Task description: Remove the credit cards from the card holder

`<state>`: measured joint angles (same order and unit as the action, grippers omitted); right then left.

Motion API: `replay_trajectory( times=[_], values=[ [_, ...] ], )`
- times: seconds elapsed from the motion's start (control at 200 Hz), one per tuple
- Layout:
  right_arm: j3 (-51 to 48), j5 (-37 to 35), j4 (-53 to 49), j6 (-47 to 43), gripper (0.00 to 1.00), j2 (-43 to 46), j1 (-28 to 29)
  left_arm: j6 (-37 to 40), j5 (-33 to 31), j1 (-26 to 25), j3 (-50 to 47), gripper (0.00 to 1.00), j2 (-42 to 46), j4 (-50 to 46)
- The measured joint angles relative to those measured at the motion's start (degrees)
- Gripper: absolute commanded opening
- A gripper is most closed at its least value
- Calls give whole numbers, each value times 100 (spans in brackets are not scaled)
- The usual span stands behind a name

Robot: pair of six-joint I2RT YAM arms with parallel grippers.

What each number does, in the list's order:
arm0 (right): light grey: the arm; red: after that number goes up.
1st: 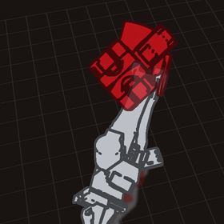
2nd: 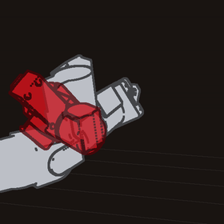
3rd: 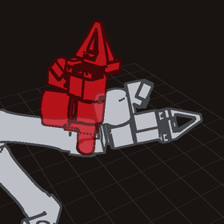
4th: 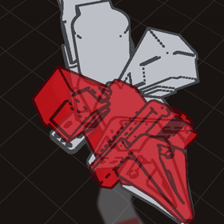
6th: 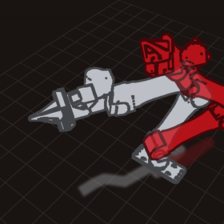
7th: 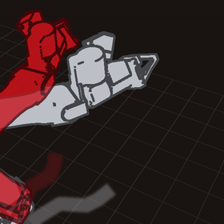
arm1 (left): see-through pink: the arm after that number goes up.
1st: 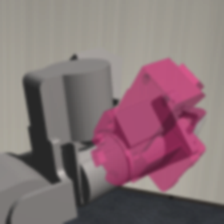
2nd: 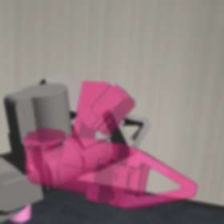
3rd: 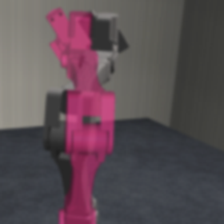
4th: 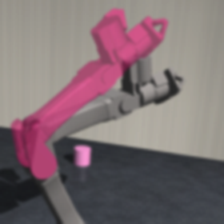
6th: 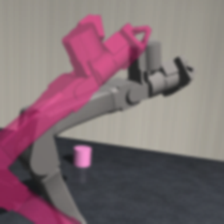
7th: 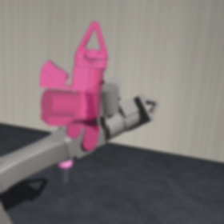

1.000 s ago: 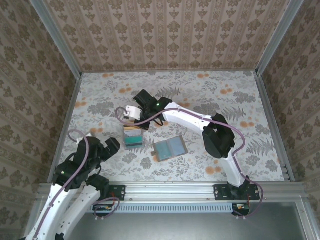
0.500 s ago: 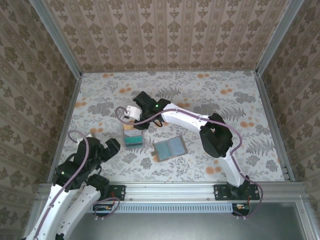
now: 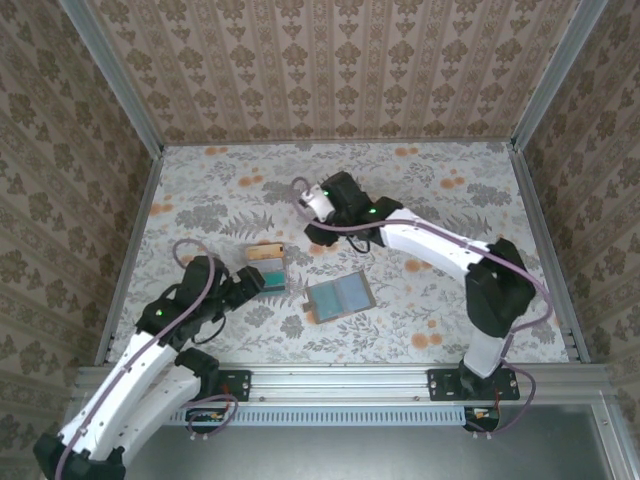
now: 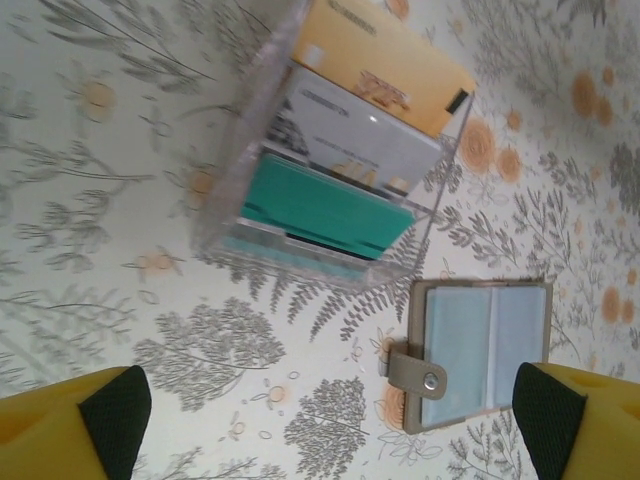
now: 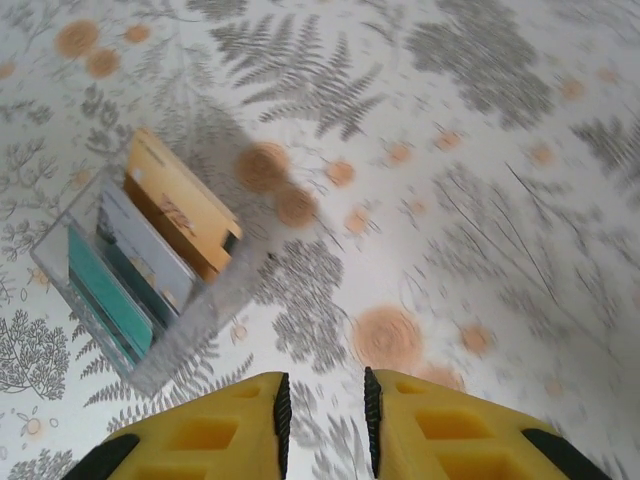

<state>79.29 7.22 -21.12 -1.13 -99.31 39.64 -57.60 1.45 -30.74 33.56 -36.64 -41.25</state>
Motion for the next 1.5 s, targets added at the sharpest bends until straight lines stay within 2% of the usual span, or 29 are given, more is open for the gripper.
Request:
replay_trajectory(
  times=[0.335, 0.425, 0.5, 0.62, 0.74, 1.015, 1.5],
  values=[
    [-2549, -170, 85, 1360, 30, 1569, -437, -295, 11, -1307, 13, 75, -2149, 1670],
    [-3064, -166, 94, 1648, 30, 1755, -503, -332, 42, -1508, 114, 64, -2710, 1950],
    [-3386, -144, 157, 1867, 29, 1794, -527, -332, 79, -1600, 205, 62, -3032, 2170],
    [-3722, -59, 212, 2190, 29, 1790, -527, -348, 181, -1655, 319, 43, -3425, 2476],
    [-3864, 22, 426, 2435, 28, 1705, -527, -278, 291, -1655, 446, 31, -3794, 2684],
    [-3989, 177, 791, 2756, 27, 1443, -507, -192, 527, -1773, 719, 29, -4511, 2931],
    [-4004, 219, 905, 2973, 27, 1294, -367, -107, 664, -1805, 824, 27, -4957, 2793]
  ],
)
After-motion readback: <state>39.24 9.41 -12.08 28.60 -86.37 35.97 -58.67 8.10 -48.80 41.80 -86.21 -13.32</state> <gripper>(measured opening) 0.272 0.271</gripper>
